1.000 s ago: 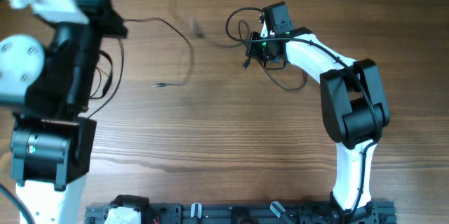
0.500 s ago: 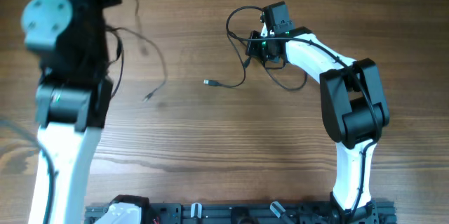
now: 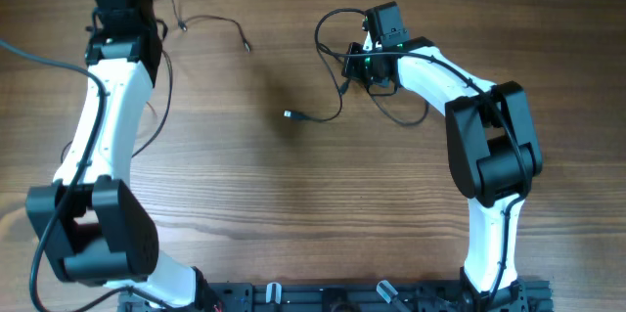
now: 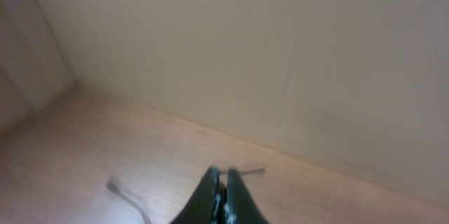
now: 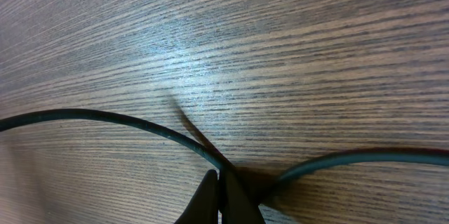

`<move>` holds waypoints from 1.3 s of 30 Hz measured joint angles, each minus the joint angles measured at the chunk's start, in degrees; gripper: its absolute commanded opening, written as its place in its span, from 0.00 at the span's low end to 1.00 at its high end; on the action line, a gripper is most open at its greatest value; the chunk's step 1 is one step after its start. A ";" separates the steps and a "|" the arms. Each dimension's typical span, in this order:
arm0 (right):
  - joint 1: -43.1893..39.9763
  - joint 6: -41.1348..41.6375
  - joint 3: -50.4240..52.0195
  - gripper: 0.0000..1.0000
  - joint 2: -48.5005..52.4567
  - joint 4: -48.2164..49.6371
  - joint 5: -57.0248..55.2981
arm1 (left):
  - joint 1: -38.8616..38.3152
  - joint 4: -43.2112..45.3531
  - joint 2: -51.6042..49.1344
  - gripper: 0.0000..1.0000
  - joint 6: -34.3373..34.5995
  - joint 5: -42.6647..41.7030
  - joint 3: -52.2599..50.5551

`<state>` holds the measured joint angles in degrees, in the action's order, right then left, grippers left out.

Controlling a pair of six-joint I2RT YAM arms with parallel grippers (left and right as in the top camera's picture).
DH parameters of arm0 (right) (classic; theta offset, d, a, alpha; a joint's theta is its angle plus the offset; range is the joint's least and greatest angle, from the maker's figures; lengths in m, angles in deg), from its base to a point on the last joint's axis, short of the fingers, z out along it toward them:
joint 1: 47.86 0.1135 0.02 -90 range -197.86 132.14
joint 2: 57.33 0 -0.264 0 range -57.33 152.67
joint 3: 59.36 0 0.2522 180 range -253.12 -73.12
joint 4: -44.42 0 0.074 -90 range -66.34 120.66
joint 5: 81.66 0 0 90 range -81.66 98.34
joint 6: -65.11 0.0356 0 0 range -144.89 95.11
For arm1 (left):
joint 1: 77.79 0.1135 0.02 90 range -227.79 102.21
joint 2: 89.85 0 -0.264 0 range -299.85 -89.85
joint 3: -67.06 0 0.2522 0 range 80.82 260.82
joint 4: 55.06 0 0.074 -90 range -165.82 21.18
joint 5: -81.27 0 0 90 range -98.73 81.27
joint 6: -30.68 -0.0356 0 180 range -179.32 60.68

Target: Untangle cables

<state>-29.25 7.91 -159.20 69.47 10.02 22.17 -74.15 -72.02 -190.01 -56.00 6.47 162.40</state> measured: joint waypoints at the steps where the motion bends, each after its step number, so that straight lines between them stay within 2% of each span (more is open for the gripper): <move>1: 0.00 0.00 0.00 0.04 0.00 0.04 0.00 | 0.02 -2.80 -0.52 0.04 0.00 -0.11 -0.09; 5: 0.00 0.00 0.00 0.04 0.02 0.39 -0.04 | -0.15 -15.47 -1.05 0.04 1.33 -0.61 -0.11; 10: 0.07 0.00 0.00 0.04 0.07 0.57 -0.24 | -0.31 -36.39 -1.18 0.04 10.10 -0.79 0.17; 13: 0.07 0.00 0.00 0.04 0.09 0.61 -0.37 | -0.31 -42.23 -1.20 0.04 14.56 -0.74 -0.66; 17: 0.07 0.00 0.00 0.04 0.11 0.66 -0.37 | -0.31 -43.34 -1.20 0.06 16.83 -0.74 -3.19; 18: 0.07 0.00 0.00 0.04 0.11 0.66 -0.37 | -0.31 -43.47 -1.20 0.14 17.00 -0.76 -3.82; 20: 0.07 -0.02 0.00 0.05 0.11 0.68 -0.37 | -0.31 -43.54 -1.20 0.47 17.27 -0.72 -6.10; 23: 0.07 -0.02 0.00 0.05 0.13 0.68 -0.39 | -0.31 -44.04 -1.20 0.81 17.57 -0.85 -7.87; 25: 0.07 -0.02 0.00 0.06 0.13 0.68 -0.39 | -0.31 -44.15 -1.20 0.94 16.92 -0.94 -8.04; 27: 0.07 -0.02 0.00 0.08 0.13 0.72 -0.37 | -0.31 -44.52 -1.20 1.00 15.54 -0.94 -7.98; 34: 0.24 -0.02 0.00 0.14 0.13 1.05 -0.33 | -0.39 -51.45 -0.76 0.99 12.13 -1.38 0.11; 35: 0.33 0.00 -0.07 0.15 0.13 1.07 -0.35 | -0.57 -51.56 -0.17 0.94 11.98 -2.12 2.05; 37: 0.35 -0.07 -0.11 0.20 0.13 1.07 -0.24 | -1.07 -51.19 1.75 0.70 12.00 -5.11 3.82; 39: 0.31 -1.84 -0.13 0.21 0.11 1.25 1.09 | -1.79 -50.97 3.87 0.25 11.50 -9.92 4.39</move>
<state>-28.94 6.07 -159.33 69.58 11.26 23.26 -75.94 -122.99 -186.14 -44.51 -3.45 166.79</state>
